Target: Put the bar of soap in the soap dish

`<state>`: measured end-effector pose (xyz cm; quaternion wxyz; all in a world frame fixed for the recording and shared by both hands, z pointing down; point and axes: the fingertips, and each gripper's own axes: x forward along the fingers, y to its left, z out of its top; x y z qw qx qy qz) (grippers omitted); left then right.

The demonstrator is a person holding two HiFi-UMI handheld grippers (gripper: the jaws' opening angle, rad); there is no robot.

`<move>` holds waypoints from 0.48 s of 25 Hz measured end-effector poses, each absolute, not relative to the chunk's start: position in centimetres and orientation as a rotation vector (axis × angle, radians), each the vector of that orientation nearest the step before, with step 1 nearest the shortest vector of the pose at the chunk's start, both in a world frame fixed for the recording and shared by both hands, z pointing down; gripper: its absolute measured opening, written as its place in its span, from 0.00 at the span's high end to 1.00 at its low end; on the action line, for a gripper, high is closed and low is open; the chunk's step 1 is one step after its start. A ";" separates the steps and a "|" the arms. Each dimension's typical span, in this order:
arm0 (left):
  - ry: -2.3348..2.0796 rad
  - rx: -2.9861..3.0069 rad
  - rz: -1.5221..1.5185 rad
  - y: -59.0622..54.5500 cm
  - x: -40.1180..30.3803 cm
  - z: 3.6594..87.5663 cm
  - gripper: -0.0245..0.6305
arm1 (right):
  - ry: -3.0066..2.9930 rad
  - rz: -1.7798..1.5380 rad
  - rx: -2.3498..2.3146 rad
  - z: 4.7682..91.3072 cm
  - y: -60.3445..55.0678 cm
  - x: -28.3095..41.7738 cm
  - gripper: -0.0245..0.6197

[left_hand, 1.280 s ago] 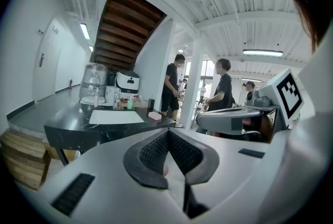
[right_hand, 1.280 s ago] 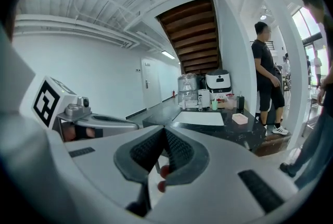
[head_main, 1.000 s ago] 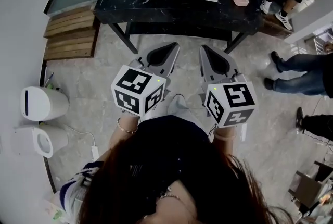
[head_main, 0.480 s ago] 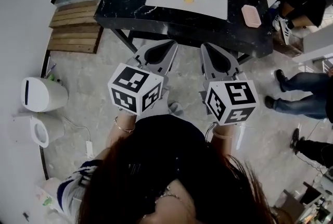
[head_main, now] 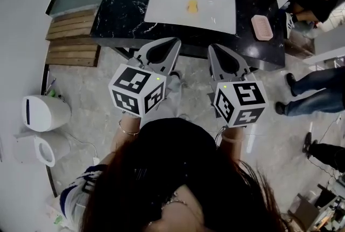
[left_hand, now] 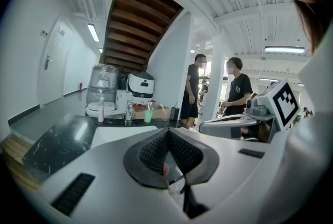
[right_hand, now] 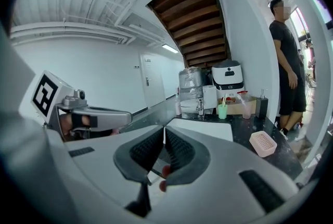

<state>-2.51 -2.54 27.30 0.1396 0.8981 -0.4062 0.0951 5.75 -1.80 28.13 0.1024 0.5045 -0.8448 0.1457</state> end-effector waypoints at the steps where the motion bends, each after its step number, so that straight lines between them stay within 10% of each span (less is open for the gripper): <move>1: -1.168 2.597 0.275 -3.7 -2.6 27.3 0.97 | -2.485 0.431 1.495 28.2 -2.8 5.7 0.95; 12: -1.186 2.569 0.296 -16.2 -5.6 28.2 0.97 | -2.409 0.487 1.498 30.1 -14.7 4.3 0.95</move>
